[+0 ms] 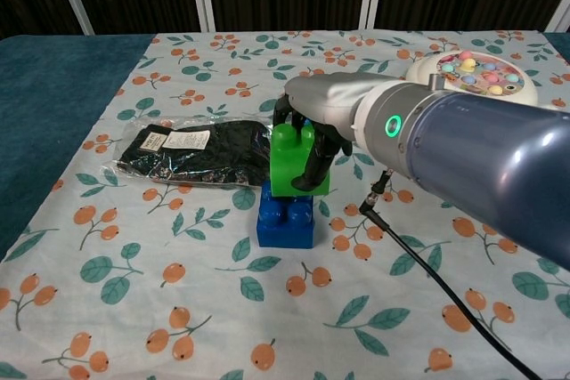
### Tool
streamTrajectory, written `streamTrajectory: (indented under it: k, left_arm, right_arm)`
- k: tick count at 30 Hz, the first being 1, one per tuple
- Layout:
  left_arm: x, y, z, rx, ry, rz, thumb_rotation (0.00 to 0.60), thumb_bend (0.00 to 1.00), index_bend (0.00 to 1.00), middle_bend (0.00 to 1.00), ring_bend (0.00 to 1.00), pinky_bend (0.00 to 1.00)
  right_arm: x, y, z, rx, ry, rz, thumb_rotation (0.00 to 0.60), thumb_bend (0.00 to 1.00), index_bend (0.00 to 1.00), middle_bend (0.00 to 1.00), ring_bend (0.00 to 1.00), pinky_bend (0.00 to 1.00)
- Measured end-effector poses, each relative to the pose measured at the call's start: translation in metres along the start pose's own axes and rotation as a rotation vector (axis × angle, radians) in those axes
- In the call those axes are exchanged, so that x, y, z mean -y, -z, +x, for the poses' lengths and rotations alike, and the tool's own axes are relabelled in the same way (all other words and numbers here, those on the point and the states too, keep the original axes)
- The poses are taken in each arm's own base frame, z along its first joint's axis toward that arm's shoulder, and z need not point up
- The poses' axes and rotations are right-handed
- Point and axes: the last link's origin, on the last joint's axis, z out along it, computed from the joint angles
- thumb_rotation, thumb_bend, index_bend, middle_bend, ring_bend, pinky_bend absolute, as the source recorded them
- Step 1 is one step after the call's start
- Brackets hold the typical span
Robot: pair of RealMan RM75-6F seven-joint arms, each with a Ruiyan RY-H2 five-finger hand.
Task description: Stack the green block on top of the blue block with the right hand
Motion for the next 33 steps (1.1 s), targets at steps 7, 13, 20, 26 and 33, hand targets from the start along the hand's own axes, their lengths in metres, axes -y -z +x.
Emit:
streamTrajectory:
  k: [7,13,20,26,33]
  left_arm:
    - [0.0,0.0,0.0,-0.002,0.001,0.001,0.6,0.0,0.0,0.0,0.0,0.0]
    - [0.0,0.0,0.0,-0.002,0.002,0.001,0.6,0.0,0.0,0.0,0.0,0.0]
    - [0.0,0.0,0.0,-0.001,0.004,0.001,0.6,0.0,0.0,0.0,0.0,0.0]
    - [0.0,0.0,0.001,-0.002,0.007,0.002,0.6,0.0,0.0,0.0,0.0,0.0]
    - [0.0,0.0,0.001,-0.001,0.01,0.002,0.6,0.0,0.0,0.0,0.0,0.0]
  right_arm:
    - [0.003,0.0,-0.002,-0.006,-0.016,0.018,0.6,0.57,0.58,0.49,0.46,0.53]
    - [0.006,-0.001,-0.003,-0.017,-0.025,0.028,0.6,0.57,0.58,0.49,0.46,0.53]
    - [0.008,-0.002,-0.008,-0.014,-0.021,0.032,0.6,0.57,0.58,0.49,0.46,0.53]
    - [0.011,-0.005,-0.011,-0.014,-0.019,0.032,0.6,0.57,0.58,0.49,0.46,0.53]
    - [0.012,-0.006,-0.014,-0.026,0.002,0.041,0.6,0.57,0.58,0.49,0.46,0.53]
